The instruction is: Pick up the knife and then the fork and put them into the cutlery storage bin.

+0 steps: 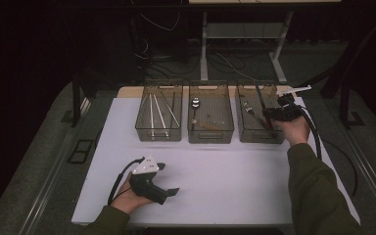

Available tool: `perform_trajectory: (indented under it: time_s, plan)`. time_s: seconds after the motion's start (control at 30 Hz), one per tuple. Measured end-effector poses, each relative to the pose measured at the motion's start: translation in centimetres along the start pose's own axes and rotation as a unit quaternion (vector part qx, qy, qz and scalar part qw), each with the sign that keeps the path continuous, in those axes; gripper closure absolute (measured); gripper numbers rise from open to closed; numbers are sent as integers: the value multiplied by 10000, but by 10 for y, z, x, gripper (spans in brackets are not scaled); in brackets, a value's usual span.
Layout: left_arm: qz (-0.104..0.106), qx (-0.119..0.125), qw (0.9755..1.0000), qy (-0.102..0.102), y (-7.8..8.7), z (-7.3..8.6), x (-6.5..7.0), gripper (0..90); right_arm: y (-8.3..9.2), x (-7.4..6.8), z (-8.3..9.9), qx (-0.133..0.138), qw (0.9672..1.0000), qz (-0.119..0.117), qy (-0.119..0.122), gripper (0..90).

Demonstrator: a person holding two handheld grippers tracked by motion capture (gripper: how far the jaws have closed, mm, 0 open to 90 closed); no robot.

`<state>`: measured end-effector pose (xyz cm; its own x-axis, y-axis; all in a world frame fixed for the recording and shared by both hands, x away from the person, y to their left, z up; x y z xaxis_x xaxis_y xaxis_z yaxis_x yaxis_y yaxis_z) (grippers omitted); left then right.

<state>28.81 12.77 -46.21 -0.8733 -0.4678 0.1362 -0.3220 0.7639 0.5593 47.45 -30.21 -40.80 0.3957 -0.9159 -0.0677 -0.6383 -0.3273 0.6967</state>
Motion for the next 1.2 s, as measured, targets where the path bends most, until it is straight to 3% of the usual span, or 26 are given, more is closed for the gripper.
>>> perform_trajectory:
  time_s: [0.17, 0.43, 0.7, 0.93, 1.2]
  plan:
    - [3, -2, 10000, 6, -1, 0, 0, 0, -5, 2, 6, -275, 9995, 128, 22, 744]
    - [-6, 1, 10000, 41, -1, 0, 0, 0, 7, 5, 5, -52, 9999, -100, -96, 485]
    - [-36, 0, 10000, 43, -1, -1, -1, 0, 17, 2, 6, 137, 9997, 197, -93, 305]
    - [-48, 0, 10000, 57, 0, 0, -2, 0, 30, -1, 11, 462, 9987, -41, -226, 239]
    - [-49, 11, 10000, 66, 1, 0, -1, 0, 44, -16, 25, 747, 9966, -327, -114, 198]
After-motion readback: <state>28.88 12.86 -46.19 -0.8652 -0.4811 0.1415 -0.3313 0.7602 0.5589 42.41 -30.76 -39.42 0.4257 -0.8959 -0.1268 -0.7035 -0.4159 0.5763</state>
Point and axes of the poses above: each handheld gripper's, and its own axes: y roughly backward along the jaws, z roughly out of its underside, x roughly to its right, the point moved 3 cm from there along -y, roughly forward along the jaws, and after that the axes turned 2 degrees about z, right-handed, at the moved point
